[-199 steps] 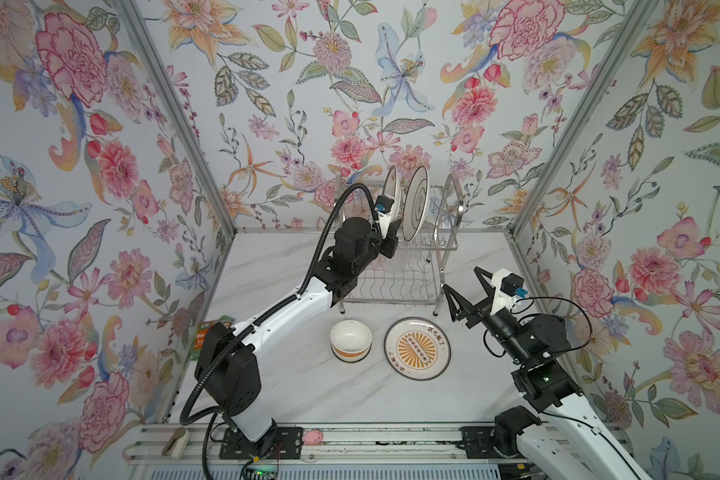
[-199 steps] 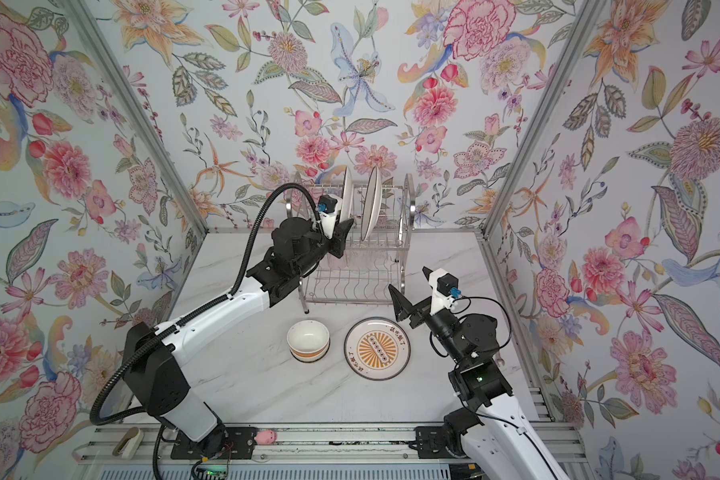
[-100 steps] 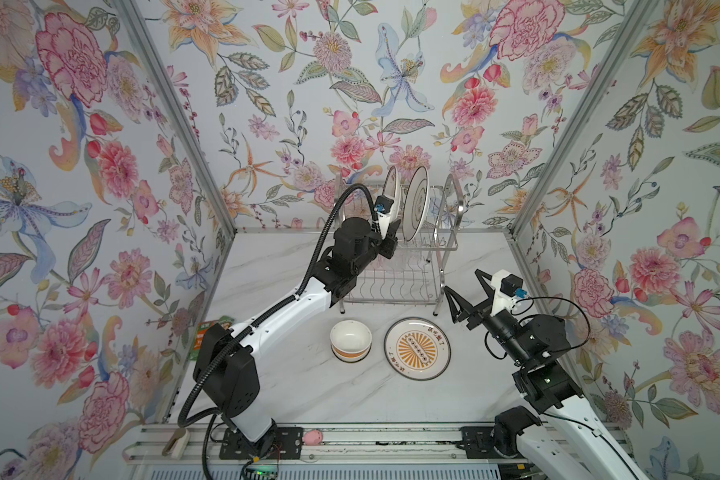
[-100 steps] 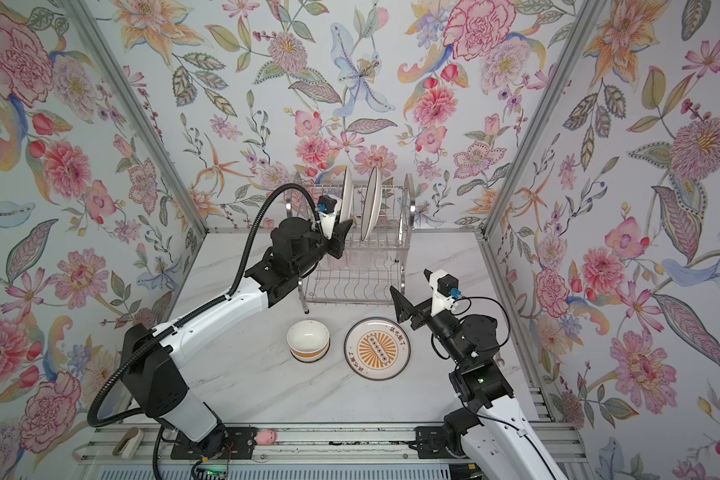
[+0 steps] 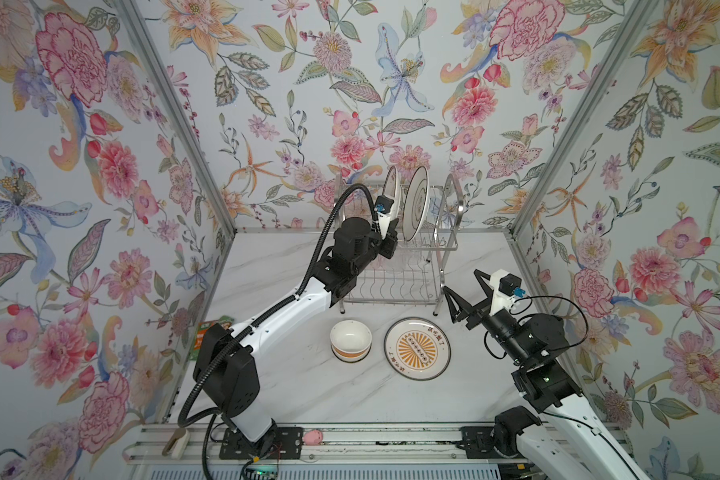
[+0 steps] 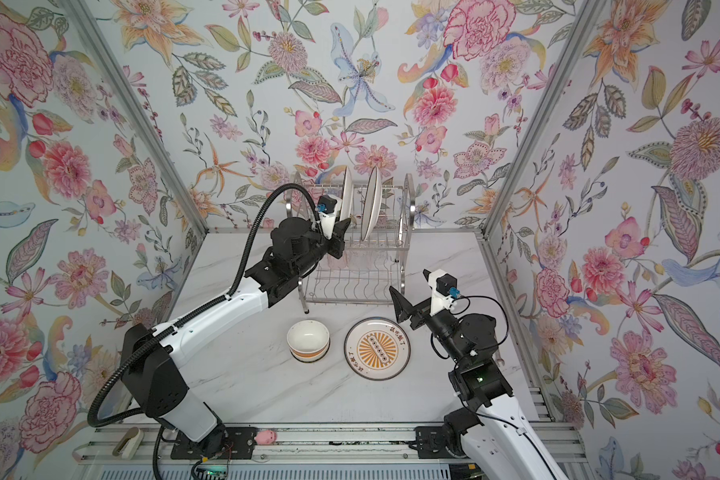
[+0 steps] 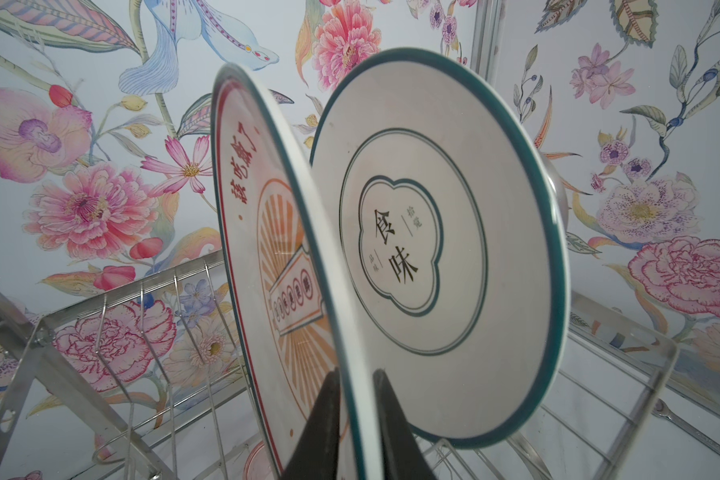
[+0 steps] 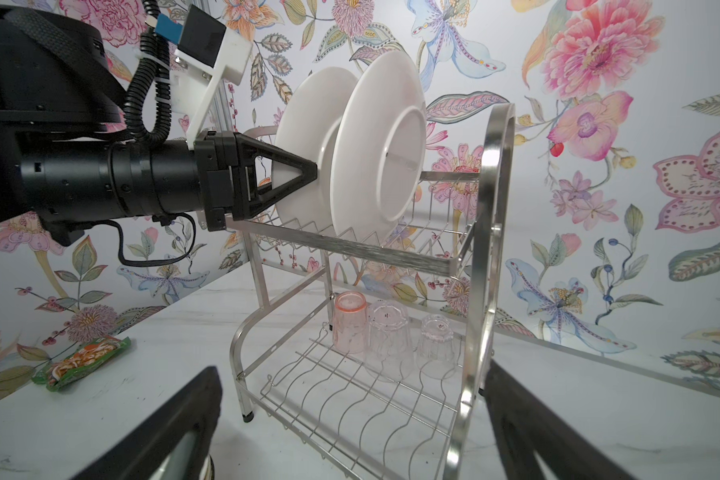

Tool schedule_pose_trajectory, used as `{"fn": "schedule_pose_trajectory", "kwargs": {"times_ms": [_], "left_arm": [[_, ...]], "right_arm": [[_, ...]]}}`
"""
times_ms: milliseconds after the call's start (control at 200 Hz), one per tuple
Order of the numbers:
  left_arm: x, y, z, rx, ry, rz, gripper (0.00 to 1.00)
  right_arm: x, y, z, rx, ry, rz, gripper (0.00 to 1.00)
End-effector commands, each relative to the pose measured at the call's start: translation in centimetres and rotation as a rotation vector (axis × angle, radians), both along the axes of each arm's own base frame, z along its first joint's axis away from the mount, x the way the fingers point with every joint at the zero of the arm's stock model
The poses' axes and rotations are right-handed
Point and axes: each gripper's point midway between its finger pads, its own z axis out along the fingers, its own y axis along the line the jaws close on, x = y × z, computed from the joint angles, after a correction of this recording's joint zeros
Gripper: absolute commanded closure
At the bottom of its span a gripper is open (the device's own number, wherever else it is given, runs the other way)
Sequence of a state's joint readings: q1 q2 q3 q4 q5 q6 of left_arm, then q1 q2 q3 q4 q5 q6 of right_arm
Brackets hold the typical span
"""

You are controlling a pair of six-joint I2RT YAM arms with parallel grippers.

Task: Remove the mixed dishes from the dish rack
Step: 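Close the left gripper on the printed plate's rim in the rack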

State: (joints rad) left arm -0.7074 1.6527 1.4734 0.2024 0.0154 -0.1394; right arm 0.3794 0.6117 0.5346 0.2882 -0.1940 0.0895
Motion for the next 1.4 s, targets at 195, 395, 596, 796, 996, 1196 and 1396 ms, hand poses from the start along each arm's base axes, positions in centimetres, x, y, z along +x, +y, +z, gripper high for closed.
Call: {"fn": "schedule_pose_trajectory", "kwargs": {"times_ms": [195, 395, 596, 796, 996, 1196, 1396], "left_arm": [[-0.7, -0.1, 1.6, -0.056, -0.031, 0.000, 0.87], [-0.6, 0.1, 1.7, -0.071, -0.040, 0.016, 0.93], [-0.5, 0.1, 2.0, -0.079, -0.051, 0.015, 0.97], [-0.8, 0.3, 2.7, -0.097, -0.064, 0.013, 1.00], [-1.2, 0.5, 4.2, -0.121, -0.102, 0.007, 1.00], [-2.1, 0.5, 7.3, -0.159, -0.181, -0.026, 1.00], [-3.5, 0.6, 10.7, -0.227, -0.272, -0.076, 1.00]], "right_arm": [[0.1, 0.0, 0.2, -0.008, -0.011, 0.005, 0.01], [0.2, 0.1, 0.2, -0.013, -0.012, 0.004, 0.01], [0.3, 0.0, 0.2, -0.012, -0.008, 0.000, 0.01], [0.4, 0.1, 0.2, -0.009, -0.007, 0.006, 0.01], [0.4, 0.3, 0.4, -0.008, -0.002, 0.018, 0.01], [0.3, 0.2, 0.7, -0.006, -0.010, 0.015, 0.01], [0.5, 0.6, 0.7, 0.025, 0.003, 0.033, 0.01]]}}
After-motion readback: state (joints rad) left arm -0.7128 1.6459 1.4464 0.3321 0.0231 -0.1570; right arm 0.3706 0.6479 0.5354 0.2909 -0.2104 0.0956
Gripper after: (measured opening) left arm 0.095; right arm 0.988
